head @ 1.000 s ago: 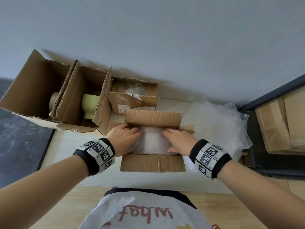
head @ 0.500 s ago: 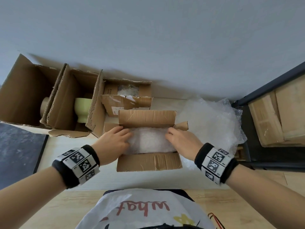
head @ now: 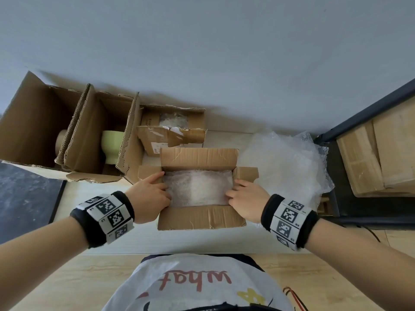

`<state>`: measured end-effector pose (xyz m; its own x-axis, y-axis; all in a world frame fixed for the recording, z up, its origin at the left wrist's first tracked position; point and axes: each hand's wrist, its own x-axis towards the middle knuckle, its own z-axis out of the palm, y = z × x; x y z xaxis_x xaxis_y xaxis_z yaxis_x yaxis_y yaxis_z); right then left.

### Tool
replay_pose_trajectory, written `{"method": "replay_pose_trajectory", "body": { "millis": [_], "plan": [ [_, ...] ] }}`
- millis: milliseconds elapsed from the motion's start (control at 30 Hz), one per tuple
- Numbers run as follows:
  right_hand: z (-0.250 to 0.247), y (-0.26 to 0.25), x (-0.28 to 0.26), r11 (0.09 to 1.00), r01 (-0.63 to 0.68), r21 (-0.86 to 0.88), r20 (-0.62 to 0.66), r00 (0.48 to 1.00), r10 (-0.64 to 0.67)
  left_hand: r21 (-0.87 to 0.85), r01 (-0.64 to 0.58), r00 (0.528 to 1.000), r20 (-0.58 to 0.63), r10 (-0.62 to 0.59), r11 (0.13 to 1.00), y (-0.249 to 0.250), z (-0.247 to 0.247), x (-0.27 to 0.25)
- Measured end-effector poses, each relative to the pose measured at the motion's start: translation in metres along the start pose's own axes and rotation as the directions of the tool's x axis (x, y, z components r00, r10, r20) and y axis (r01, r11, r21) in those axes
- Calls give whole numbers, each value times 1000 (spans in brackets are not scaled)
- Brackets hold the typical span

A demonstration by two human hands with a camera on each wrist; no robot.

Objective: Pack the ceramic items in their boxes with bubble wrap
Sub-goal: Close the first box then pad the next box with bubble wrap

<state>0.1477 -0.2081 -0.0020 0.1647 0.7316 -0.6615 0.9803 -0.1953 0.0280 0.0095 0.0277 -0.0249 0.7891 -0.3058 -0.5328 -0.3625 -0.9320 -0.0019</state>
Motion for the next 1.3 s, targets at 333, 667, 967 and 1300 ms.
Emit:
{"method": "replay_pose_trajectory", "body": {
  "millis": [333, 667, 967, 1300],
  "plan": [
    [16, 6, -30, 949, -10, 316, -454, 876, 160, -500, 93, 829, -440, -345, 861, 2, 10, -46],
    [67, 4, -44, 617, -73, 783, -407, 690, 598, -791, 234, 789, -186, -586, 565, 19, 63, -73],
    [73, -10, -34, 760, -11, 650, -423, 825, 374, -673, 144, 874, -258, -412, 726, 29, 59, -57],
    [74, -7, -33, 715, 40, 698, -404, 846, 347, -564, 184, 913, -206, -353, 805, 17, 53, -44]
  ]
}}
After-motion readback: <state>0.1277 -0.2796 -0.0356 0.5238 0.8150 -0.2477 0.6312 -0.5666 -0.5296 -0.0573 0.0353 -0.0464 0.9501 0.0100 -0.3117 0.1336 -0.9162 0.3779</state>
